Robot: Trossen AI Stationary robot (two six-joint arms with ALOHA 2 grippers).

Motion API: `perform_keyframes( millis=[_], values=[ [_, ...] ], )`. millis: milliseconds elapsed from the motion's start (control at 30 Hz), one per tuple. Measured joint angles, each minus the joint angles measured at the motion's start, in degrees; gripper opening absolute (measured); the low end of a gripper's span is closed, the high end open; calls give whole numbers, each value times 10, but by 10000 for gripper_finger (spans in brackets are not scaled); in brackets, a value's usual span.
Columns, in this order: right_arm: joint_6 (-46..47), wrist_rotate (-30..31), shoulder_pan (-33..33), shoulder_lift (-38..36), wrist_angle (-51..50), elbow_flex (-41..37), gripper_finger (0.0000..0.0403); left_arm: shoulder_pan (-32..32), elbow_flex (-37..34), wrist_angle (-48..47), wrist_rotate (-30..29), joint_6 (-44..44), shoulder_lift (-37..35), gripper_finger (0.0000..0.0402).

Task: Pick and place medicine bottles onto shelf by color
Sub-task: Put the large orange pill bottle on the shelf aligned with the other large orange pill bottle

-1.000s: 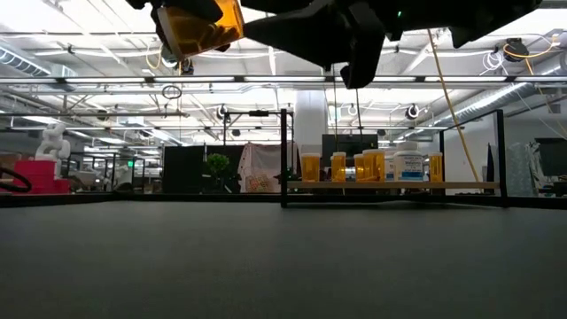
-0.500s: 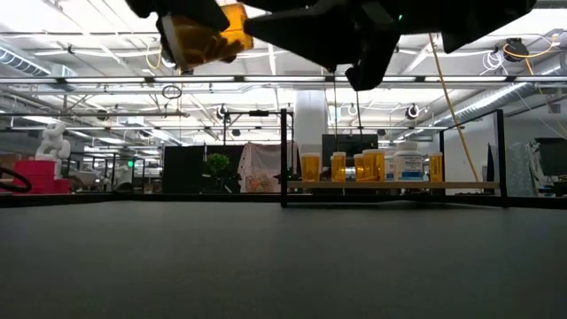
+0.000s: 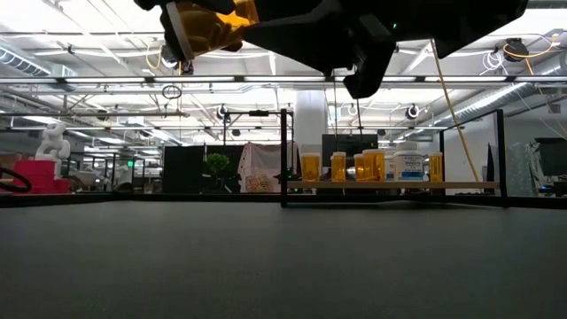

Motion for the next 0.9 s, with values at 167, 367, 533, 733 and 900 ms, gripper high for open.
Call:
perform_keyframes(
  millis=[167, 367, 533, 733, 900],
  values=[
    [-5, 1, 0, 0, 0, 0, 206, 10, 0, -1, 11, -14, 0, 199],
    [-14, -31, -2, 0, -8, 8, 226, 14, 0, 0, 23, -41, 0, 199],
    [-11, -44, -4, 0, -24, 17, 206, 14, 0, 1, 24, -63, 0, 200],
    [-10, -46, -4, -1, -31, 18, 171, 13, 0, 6, 24, -64, 0, 200],
    [0, -48, -9, -1, -36, 19, 178, 13, 0, 7, 24, -49, 0, 200]
  ],
)
